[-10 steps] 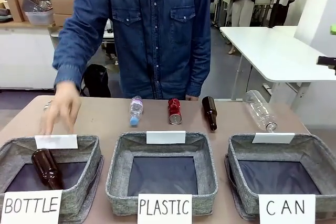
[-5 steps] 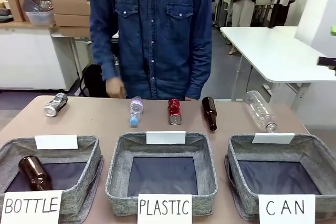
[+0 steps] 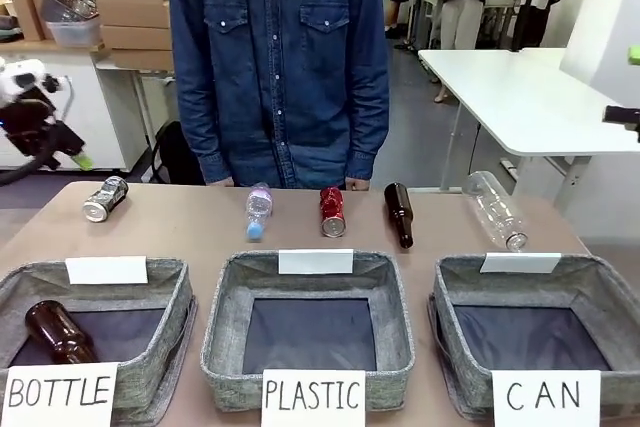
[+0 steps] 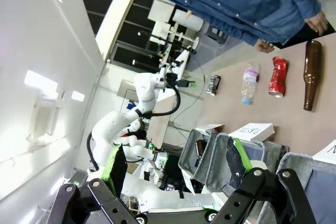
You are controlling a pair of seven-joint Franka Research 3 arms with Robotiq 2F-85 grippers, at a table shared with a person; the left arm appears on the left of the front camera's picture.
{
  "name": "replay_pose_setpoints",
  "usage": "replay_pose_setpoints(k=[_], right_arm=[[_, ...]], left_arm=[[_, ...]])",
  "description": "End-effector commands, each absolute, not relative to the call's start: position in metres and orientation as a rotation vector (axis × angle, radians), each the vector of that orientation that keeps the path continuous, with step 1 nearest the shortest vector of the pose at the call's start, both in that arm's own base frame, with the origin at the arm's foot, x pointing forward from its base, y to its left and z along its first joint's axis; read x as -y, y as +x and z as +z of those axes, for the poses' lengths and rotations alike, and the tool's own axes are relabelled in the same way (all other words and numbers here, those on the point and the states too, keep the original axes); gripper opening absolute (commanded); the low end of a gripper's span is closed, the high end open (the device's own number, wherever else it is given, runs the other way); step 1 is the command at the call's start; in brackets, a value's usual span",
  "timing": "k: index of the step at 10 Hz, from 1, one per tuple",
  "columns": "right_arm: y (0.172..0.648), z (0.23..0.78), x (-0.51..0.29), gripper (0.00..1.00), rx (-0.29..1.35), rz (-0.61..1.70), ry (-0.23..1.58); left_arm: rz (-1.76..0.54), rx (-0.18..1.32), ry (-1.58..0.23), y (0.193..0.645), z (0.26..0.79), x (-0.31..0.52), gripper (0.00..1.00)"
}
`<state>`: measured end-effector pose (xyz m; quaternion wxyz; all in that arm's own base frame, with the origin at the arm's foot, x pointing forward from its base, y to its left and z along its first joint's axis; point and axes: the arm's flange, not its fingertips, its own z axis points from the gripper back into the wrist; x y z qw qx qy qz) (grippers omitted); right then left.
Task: Sort the can waste into the basket.
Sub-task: Pick up the can waste from the table and place it in the right Fabric basket.
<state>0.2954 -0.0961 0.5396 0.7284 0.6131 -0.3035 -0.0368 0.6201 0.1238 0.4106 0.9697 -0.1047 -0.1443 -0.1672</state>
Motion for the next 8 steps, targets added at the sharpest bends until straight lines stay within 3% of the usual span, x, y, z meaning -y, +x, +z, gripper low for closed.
replay_pose_setpoints(k=[1, 5, 8], right_arm=[[0.300, 0.541, 0.096, 1.00, 0.701, -0.061, 1.366], [0.300, 0.541, 0.096, 1.00, 0.701, -0.061, 1.366], [0.300, 0.541, 0.096, 1.00, 0.701, -0.061, 1.366]], left_arm=[[-0.278, 0.292, -0.051, 0.635, 0.389, -0.103, 1.00], [-0.198, 0.264, -0.057, 0.657, 0.335, -0.084, 1.00], [-0.222, 0.217, -0.107, 0.655, 0.323, -0.083, 1.00]])
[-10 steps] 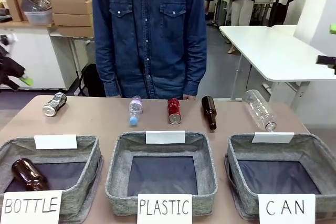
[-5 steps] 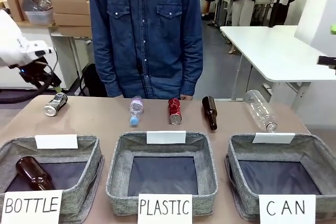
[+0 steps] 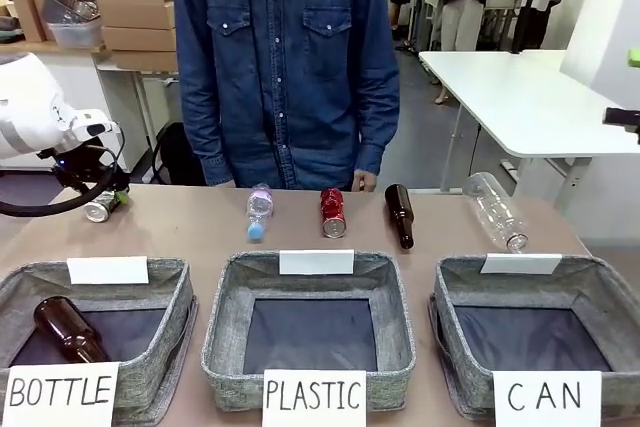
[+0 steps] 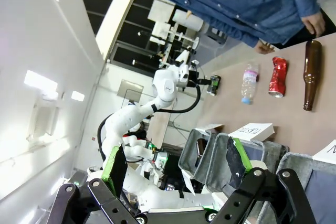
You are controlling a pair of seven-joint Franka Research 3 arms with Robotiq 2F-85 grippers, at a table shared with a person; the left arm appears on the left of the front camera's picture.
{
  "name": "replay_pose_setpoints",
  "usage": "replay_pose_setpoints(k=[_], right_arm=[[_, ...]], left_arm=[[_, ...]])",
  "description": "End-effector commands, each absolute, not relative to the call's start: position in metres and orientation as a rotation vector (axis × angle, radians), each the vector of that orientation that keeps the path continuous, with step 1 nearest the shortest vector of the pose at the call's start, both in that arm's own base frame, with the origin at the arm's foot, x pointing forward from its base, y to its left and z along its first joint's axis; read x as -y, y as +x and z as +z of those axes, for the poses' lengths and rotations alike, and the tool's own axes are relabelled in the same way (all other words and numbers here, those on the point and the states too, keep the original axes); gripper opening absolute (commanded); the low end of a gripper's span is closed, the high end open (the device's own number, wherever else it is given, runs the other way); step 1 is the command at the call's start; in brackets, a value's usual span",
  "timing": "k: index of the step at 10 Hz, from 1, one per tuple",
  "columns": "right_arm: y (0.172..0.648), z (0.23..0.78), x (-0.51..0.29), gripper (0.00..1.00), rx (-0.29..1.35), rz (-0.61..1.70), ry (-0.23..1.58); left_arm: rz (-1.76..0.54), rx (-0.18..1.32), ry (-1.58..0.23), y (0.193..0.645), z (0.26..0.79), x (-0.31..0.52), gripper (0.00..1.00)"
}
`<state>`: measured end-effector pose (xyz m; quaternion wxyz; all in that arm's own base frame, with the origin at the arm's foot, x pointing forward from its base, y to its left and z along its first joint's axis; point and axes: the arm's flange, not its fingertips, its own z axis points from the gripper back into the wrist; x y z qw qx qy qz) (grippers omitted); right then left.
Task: Sort the can waste into the basket.
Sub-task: Pick up the can waste from the table and place it in the right Fabric basket.
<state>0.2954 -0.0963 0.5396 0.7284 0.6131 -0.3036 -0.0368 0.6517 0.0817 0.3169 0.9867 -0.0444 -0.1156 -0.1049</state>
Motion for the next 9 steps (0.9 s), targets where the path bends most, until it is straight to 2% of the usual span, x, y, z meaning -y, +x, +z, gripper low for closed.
replay_pose_setpoints(k=[1, 3, 4, 6, 7, 9], right_arm=[[0.2995, 0.5408, 0.0956, 1.00, 0.701, -0.061, 1.366], [0.2995, 0.5408, 0.0956, 1.00, 0.701, -0.061, 1.366], [0.2995, 0.5408, 0.0956, 1.00, 0.701, -0.061, 1.366], [0.2995, 0.5408, 0.0956, 1.00, 0.701, -0.061, 1.366], [0.2995, 0.5408, 0.0956, 1.00, 0.701, -0.061, 1.366], [0.2995, 0.5408, 0.0956, 1.00, 0.701, -0.061, 1.366]], left_arm=[[-0.226, 0.193, -0.117, 0.6568, 0.3169, -0.0816, 1.00], [-0.205, 0.200, -0.108, 0.6591, 0.3160, -0.0803, 1.00], [-0.196, 0.231, -0.108, 0.6585, 0.3187, -0.0809, 0.77], [-0.190, 0.252, -0.081, 0.6571, 0.3212, -0.0808, 0.20], [-0.193, 0.251, -0.081, 0.6578, 0.3211, -0.0815, 0.00], [-0.197, 0.260, -0.075, 0.6590, 0.3227, -0.0819, 0.00]])
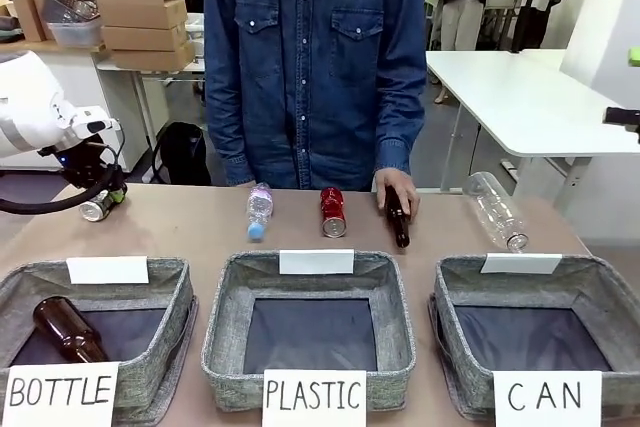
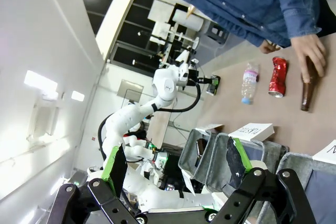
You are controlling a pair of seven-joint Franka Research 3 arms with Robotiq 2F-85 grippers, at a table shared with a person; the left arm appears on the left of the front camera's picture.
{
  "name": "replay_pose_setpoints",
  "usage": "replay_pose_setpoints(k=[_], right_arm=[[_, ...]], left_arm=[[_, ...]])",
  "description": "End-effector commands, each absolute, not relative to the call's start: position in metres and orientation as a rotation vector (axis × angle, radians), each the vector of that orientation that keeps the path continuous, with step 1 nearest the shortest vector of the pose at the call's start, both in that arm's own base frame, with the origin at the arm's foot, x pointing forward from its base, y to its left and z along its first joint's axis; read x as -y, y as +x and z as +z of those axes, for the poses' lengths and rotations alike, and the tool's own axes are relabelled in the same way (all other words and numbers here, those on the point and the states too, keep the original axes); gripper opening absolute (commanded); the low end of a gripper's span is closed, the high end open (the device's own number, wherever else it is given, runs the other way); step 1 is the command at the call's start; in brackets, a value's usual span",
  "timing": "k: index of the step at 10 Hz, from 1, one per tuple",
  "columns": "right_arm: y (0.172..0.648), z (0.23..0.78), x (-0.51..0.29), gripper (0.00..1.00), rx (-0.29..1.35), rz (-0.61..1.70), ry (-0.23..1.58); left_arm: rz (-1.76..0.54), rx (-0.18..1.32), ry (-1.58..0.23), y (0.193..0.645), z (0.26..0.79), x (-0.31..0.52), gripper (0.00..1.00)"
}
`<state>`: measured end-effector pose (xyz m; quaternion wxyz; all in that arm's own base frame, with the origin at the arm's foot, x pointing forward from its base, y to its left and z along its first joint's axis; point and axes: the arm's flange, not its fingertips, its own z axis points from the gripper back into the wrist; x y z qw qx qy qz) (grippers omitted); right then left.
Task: Sort the can waste into the basket.
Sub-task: Pick up the can waste from the table and place it in the right Fabric basket.
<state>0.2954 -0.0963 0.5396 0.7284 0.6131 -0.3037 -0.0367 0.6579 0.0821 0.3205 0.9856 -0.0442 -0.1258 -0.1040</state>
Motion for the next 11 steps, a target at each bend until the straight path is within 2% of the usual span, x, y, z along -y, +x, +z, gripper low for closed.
replay_pose_setpoints(k=[1, 2, 5, 7, 9, 11], right_arm=[[0.300, 0.541, 0.096, 1.00, 0.701, -0.061, 1.366], [0.300, 0.541, 0.096, 1.00, 0.701, -0.061, 1.366], [0.300, 0.541, 0.096, 1.00, 0.701, -0.061, 1.366], [0.300, 0.541, 0.096, 1.00, 0.701, -0.061, 1.366], [0.300, 0.541, 0.096, 1.00, 0.701, -0.061, 1.366], [0.300, 0.541, 0.096, 1.00, 0.701, -0.061, 1.366]], left_arm=[[-0.198, 0.261, -0.087, 0.658, 0.324, -0.082, 0.05], [-0.175, 0.256, -0.100, 0.658, 0.326, -0.082, 0.26], [-0.169, 0.257, -0.125, 0.647, 0.343, -0.084, 0.26], [-0.201, 0.280, -0.210, 0.616, 0.389, -0.088, 0.26], [-0.320, 0.354, -0.288, 0.537, 0.480, -0.087, 0.26], [-0.545, 0.361, -0.458, 0.445, 0.539, -0.084, 0.26]])
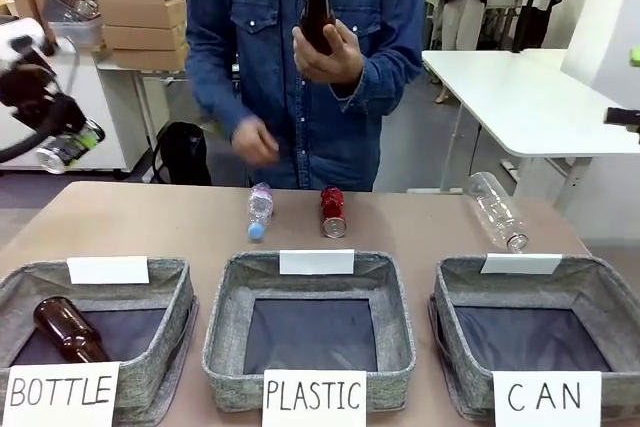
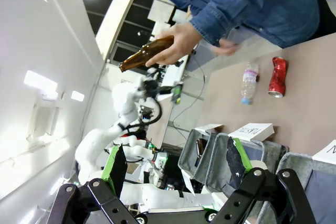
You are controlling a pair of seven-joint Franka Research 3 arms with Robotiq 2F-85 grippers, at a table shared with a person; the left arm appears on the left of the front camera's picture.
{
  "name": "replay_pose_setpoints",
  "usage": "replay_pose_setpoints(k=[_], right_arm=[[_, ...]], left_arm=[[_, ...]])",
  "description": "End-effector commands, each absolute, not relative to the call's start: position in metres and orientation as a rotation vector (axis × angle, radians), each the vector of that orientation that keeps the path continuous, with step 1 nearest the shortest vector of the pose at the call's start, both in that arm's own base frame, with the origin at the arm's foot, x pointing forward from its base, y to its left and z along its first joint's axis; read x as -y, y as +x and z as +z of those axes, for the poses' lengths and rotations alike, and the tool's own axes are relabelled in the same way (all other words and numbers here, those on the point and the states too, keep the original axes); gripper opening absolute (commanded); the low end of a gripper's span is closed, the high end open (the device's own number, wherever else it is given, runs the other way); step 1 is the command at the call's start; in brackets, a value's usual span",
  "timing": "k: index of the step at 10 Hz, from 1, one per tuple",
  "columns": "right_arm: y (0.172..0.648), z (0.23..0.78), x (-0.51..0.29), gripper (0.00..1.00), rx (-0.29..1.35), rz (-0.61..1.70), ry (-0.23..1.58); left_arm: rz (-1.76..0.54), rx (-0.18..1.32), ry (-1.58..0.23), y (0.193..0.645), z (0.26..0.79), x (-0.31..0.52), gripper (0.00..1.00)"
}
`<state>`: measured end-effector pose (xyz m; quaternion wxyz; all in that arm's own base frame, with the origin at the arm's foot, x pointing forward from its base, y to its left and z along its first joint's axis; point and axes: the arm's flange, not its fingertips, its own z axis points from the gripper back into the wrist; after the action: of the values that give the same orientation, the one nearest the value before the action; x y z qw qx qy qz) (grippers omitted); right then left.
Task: Sort the can waste into the basket.
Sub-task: Pick up the can waste from the table and place it in the right Fabric basket.
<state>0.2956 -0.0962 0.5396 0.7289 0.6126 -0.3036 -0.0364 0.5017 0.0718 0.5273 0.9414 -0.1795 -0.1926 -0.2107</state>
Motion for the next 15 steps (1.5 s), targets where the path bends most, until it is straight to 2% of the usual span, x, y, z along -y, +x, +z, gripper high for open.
replay_pose_setpoints(k=[1, 3, 4, 5, 6, 10, 11, 13, 14, 15], right_arm=[[0.300, 0.541, 0.096, 1.00, 0.701, -0.061, 1.366], [0.300, 0.541, 0.096, 1.00, 0.701, -0.061, 1.366], [0.300, 0.541, 0.096, 1.00, 0.701, -0.061, 1.366], [0.300, 0.541, 0.096, 1.00, 0.701, -0.061, 1.366], [0.300, 0.541, 0.096, 1.00, 0.701, -0.061, 1.366], [0.300, 0.541, 0.096, 1.00, 0.701, -0.061, 1.366], [0.300, 0.541, 0.096, 1.00, 0.701, -0.061, 1.366], [0.300, 0.541, 0.096, 1.00, 0.701, -0.061, 1.366], [0.300, 0.541, 0.096, 1.00, 0.701, -0.061, 1.366], [0.300, 0.541, 0.096, 1.00, 0.701, -0.061, 1.366]], left_arm=[[-0.757, 0.360, -0.613, 0.401, 0.549, -0.085, 0.26], [-1.028, 0.461, -0.645, 0.330, 0.530, -0.092, 0.26], [-1.088, 0.589, -0.603, 0.304, 0.522, -0.095, 0.26], [-1.026, 0.674, -0.533, 0.300, 0.515, -0.097, 0.26], [-1.023, 0.494, -0.639, 0.316, 0.539, -0.084, 0.26], [-1.023, 0.494, -0.639, 0.316, 0.539, -0.084, 0.26], [-1.038, 0.505, -0.615, 0.314, 0.531, -0.085, 0.38], [-1.060, 0.675, -0.646, 0.273, 0.583, -0.127, 0.38], [-1.095, 0.698, -0.637, 0.252, 0.594, -0.156, 0.38], [-0.997, 0.719, -0.592, 0.228, 0.597, -0.185, 0.38]])
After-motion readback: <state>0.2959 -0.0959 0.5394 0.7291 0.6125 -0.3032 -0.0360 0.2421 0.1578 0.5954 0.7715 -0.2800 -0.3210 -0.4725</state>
